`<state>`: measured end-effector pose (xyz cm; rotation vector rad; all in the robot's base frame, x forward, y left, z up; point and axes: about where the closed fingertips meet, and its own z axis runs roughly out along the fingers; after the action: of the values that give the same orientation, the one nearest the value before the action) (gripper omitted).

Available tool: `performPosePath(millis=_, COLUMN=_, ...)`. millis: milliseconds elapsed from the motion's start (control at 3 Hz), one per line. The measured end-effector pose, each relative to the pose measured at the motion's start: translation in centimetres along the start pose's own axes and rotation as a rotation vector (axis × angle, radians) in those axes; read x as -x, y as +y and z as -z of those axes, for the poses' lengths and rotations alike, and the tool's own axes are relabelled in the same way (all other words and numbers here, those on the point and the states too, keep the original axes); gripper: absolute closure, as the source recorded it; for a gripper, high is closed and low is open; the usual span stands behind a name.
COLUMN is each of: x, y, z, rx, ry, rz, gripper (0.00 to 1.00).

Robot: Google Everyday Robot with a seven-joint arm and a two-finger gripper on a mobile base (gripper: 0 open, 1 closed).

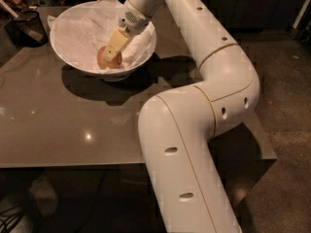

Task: Pick apple from white bowl

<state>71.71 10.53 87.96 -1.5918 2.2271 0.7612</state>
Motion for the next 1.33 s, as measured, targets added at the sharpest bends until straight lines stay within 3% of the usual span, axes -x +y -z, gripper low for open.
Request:
performPosePath(millis=667, x=0.2, y=0.0, z=-0.7, rx=0.019, ry=-0.007, rz=0.022, gripper=0.0)
performPosePath(millis=1333, x=0.2, y=0.3, z=-1.4, rx=0.033, ry=0.01, rz=0.035, gripper=0.0)
